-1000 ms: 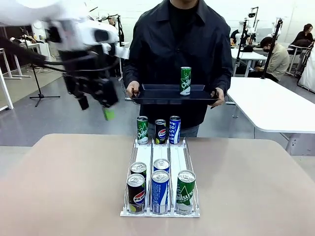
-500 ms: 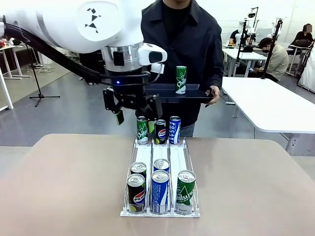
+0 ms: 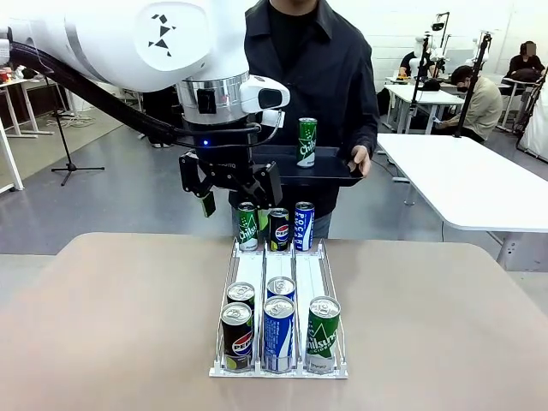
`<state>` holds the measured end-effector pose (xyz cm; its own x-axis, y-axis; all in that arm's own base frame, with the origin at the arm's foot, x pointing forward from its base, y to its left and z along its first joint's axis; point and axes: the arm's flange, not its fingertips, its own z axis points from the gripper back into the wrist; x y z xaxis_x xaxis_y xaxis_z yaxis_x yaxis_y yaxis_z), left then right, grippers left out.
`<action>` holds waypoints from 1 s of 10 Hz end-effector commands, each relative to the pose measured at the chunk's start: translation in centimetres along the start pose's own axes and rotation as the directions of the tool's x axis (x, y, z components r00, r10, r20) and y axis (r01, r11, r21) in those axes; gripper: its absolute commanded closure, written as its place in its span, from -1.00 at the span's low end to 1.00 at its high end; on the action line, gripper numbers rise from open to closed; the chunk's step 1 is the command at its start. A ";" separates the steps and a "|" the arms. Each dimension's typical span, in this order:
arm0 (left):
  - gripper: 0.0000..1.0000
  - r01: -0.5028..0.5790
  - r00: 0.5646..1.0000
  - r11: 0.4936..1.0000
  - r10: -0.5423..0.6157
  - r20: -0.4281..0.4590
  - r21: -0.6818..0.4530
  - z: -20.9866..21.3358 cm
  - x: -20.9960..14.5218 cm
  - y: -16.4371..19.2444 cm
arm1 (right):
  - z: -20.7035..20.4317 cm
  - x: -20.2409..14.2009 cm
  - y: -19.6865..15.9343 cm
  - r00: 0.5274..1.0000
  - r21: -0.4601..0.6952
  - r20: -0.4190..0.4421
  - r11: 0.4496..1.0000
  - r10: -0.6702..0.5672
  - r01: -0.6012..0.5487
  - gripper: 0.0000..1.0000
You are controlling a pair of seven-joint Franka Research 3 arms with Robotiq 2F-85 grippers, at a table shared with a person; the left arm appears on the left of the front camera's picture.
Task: Retrieve and hand over the desired beverage to the person.
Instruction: Pick up another can of the same type that the person held from the Automatic Can Dispenser.
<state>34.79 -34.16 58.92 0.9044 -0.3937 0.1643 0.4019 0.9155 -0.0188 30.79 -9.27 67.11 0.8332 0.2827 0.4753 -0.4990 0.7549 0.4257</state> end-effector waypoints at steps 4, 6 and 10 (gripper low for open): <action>-1.00 -0.125 0.991 0.992 0.124 -0.054 -0.017 -4.1 -0.1 -3.2 | 0.1 0.1 -0.2 1.000 0.021 0.004 1.000 0.014 -0.014 -1.00; -1.00 -0.175 0.982 0.983 0.171 -0.081 -0.047 -6.1 0.3 -4.5 | 0.1 0.1 -0.2 1.000 0.021 0.004 1.000 0.014 -0.014 -1.00; -1.00 -0.214 0.974 0.977 0.211 -0.079 -0.023 -9.4 0.3 -6.2 | 0.1 0.1 -0.2 1.000 0.021 0.004 1.000 0.014 -0.014 -1.00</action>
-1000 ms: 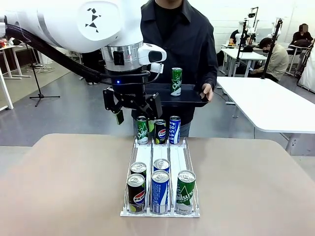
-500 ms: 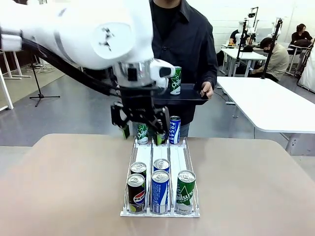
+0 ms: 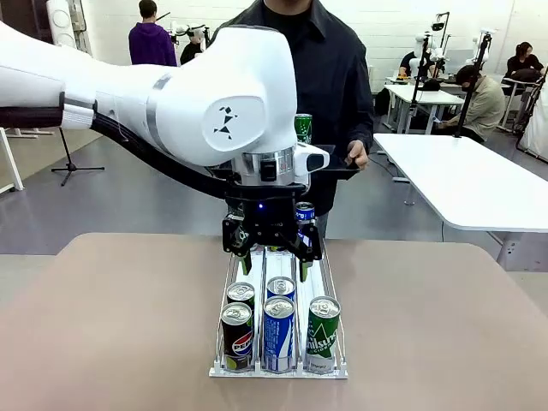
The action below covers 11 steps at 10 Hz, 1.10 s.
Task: Retrieve and hand over the desired beverage to the person.
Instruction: Pick up another can of the same type that the person held from the Automatic Can Dispenser.
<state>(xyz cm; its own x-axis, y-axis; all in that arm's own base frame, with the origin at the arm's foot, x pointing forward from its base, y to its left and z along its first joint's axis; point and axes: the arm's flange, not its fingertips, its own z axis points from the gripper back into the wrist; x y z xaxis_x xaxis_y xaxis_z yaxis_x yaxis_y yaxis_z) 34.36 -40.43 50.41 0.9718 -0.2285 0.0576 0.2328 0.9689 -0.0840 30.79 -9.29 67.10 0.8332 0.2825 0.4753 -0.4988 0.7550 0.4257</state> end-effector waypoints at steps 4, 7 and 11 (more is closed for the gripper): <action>-1.00 -0.136 0.990 0.990 0.134 0.043 0.048 -3.3 -1.2 -2.0 | 0.1 0.1 -0.2 1.000 0.021 0.004 1.000 0.014 -0.014 -1.00; -1.00 -0.142 0.989 0.984 0.138 0.044 0.106 -5.3 -1.7 -2.3 | 0.1 0.1 -0.2 1.000 0.021 0.004 1.000 0.014 -0.014 -1.00; -1.00 -0.142 0.990 0.984 0.139 0.035 0.109 -7.0 -1.5 -2.3 | 0.1 0.1 -0.2 1.000 0.021 0.004 1.000 0.014 -0.014 -1.00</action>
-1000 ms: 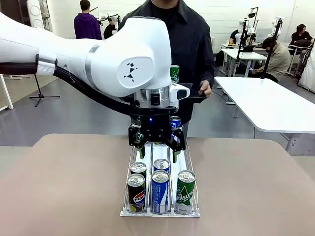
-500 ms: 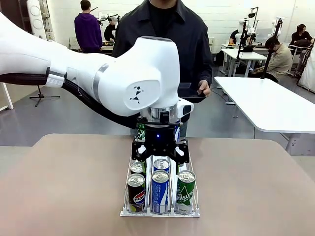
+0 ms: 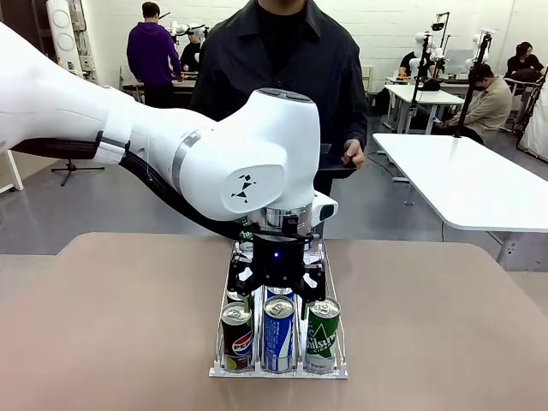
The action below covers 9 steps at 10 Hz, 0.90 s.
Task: Retrieve and hand over the desired beverage to the person.
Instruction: Pick up another can of the same type that the person held from the Automatic Can Dispenser.
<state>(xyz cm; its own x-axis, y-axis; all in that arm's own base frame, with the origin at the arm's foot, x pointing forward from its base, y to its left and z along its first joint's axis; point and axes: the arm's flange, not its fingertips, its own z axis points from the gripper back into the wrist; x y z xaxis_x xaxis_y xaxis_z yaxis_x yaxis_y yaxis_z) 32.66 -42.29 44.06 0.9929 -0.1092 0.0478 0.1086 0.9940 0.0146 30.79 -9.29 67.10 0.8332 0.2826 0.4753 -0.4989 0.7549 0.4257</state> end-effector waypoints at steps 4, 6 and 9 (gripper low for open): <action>-1.00 -0.005 1.000 1.000 0.004 0.020 0.006 -1.3 0.5 -0.7 | 0.1 0.1 -0.2 1.000 0.021 0.004 1.000 0.014 -0.014 -1.00; 0.19 0.024 0.999 1.000 -0.024 0.044 -0.004 -1.0 0.5 -0.6 | 0.1 0.1 -0.2 1.000 0.021 0.004 1.000 0.014 -0.014 -1.00; 0.48 0.020 0.999 1.000 -0.020 0.041 0.000 -0.9 0.6 -0.5 | 0.1 0.1 -0.2 1.000 0.021 0.004 1.000 0.014 -0.014 -1.00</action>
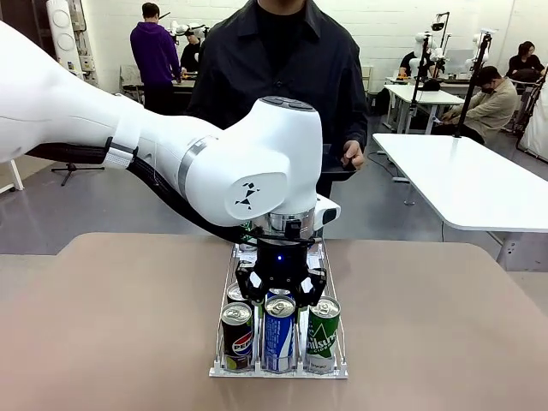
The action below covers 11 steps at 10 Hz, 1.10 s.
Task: Retrieve and hand over the desired beverage to the person.
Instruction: Pick up another can of the same type that the person held from the Automatic Can Dispenser.
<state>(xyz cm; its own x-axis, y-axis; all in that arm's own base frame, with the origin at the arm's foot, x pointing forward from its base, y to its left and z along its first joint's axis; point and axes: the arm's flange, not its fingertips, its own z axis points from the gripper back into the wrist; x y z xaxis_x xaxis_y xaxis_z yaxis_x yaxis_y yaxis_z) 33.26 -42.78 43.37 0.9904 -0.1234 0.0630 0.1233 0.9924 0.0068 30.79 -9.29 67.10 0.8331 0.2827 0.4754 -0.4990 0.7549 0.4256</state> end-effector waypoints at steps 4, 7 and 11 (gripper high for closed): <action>1.00 0.008 1.000 1.000 -0.008 0.009 0.006 0.0 0.0 0.0 | 0.1 0.1 -0.2 1.000 0.021 0.004 1.000 0.014 -0.014 -1.00; 0.52 0.022 0.997 0.999 -0.018 -0.080 0.050 5.3 -1.0 0.5 | 0.1 0.1 -0.2 1.000 0.021 0.004 1.000 0.014 -0.014 -1.00; 0.52 -0.001 1.000 1.000 0.001 0.030 -0.003 18.5 -4.0 1.7 | 0.1 0.1 -0.2 1.000 0.021 0.004 1.000 0.014 -0.014 -1.00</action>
<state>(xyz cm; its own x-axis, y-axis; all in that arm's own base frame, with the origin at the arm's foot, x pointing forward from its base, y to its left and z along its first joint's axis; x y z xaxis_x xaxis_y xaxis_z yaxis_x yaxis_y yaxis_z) 27.98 -40.97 59.84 0.9896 -0.1284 0.0641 0.1277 0.9917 0.0155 30.80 -9.30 67.09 0.8333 0.2826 0.4751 -0.4988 0.7550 0.4257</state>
